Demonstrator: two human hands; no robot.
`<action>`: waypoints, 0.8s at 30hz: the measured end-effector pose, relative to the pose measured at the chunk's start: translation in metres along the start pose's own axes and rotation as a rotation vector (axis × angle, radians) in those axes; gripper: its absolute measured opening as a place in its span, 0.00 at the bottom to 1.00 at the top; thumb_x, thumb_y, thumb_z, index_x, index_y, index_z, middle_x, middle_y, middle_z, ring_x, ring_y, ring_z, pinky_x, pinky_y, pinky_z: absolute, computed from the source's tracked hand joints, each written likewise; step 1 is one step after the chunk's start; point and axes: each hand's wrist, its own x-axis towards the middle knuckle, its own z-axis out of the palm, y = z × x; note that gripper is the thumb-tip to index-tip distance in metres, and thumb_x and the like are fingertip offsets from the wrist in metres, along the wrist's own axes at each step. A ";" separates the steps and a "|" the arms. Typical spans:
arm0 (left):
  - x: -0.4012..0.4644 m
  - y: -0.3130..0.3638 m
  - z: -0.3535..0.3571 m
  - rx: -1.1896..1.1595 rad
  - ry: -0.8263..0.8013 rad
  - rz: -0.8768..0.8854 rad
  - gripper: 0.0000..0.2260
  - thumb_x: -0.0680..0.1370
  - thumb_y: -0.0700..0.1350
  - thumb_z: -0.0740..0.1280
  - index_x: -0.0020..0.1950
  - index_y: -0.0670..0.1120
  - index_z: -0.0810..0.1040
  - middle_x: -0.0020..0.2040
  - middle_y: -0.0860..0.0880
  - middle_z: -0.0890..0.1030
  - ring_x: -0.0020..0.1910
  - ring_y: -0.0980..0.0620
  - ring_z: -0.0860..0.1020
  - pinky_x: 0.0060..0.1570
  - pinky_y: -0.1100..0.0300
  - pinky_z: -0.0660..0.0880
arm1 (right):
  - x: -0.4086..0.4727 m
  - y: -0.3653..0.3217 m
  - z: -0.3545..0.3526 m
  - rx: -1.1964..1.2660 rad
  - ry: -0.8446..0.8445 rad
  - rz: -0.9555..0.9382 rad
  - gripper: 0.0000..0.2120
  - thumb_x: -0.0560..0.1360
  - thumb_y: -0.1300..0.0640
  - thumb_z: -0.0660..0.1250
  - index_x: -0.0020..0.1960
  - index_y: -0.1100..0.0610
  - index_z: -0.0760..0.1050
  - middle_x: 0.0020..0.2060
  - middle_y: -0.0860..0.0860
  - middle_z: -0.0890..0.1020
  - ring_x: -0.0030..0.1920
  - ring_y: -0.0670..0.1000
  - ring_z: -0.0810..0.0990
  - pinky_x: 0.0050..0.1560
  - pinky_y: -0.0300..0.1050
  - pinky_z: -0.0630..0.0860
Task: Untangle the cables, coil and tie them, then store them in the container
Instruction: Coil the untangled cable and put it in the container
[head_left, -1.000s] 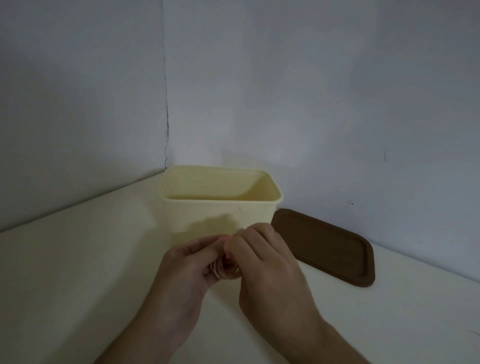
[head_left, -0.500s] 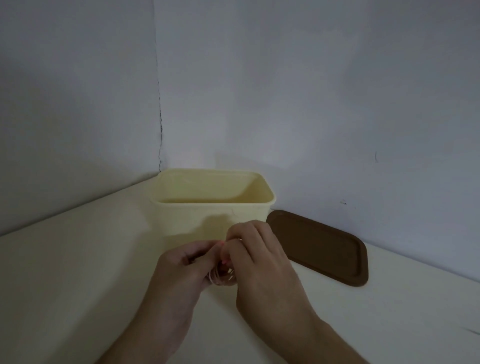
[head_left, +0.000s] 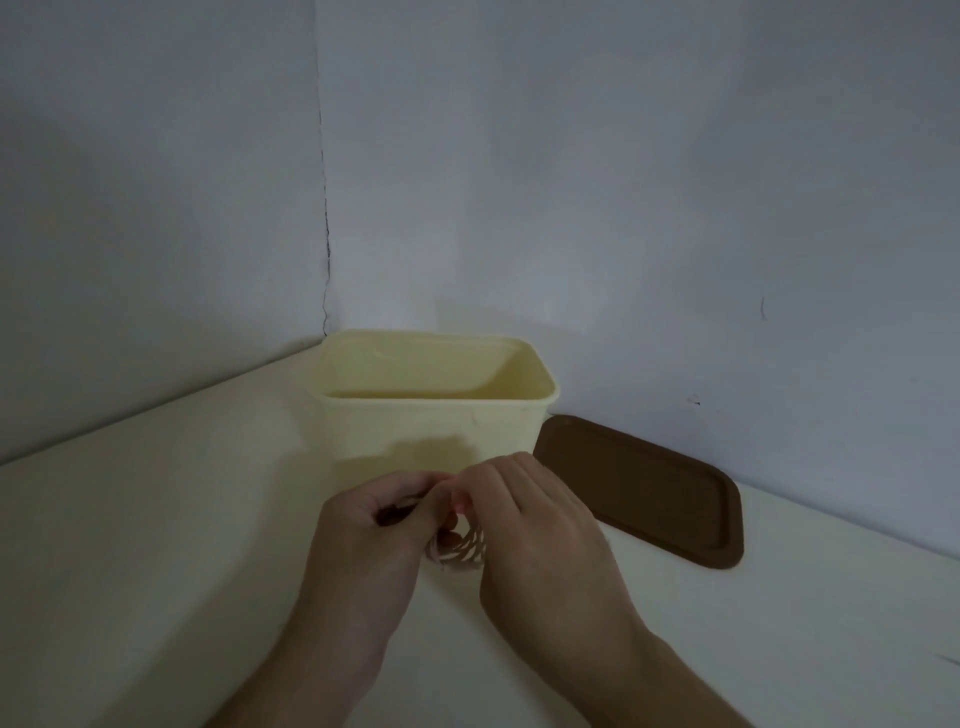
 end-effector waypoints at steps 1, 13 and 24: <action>0.000 0.000 0.000 0.000 -0.004 0.003 0.07 0.78 0.39 0.73 0.46 0.49 0.90 0.41 0.42 0.88 0.40 0.49 0.84 0.49 0.53 0.79 | 0.000 0.000 0.000 0.037 -0.013 0.026 0.09 0.75 0.65 0.62 0.48 0.55 0.78 0.41 0.47 0.78 0.42 0.49 0.75 0.40 0.47 0.74; -0.002 0.006 0.001 0.049 0.033 0.103 0.10 0.78 0.37 0.73 0.44 0.51 0.89 0.38 0.45 0.87 0.37 0.52 0.84 0.39 0.65 0.79 | 0.015 0.003 -0.023 0.722 -0.093 0.618 0.12 0.76 0.69 0.76 0.44 0.51 0.85 0.41 0.45 0.88 0.45 0.47 0.87 0.52 0.48 0.85; -0.004 0.007 0.002 0.012 0.098 0.171 0.07 0.75 0.36 0.76 0.44 0.48 0.89 0.37 0.44 0.87 0.34 0.51 0.84 0.35 0.65 0.79 | 0.019 0.002 -0.024 0.642 -0.174 0.675 0.08 0.80 0.58 0.75 0.44 0.48 0.83 0.40 0.41 0.86 0.46 0.41 0.83 0.47 0.33 0.78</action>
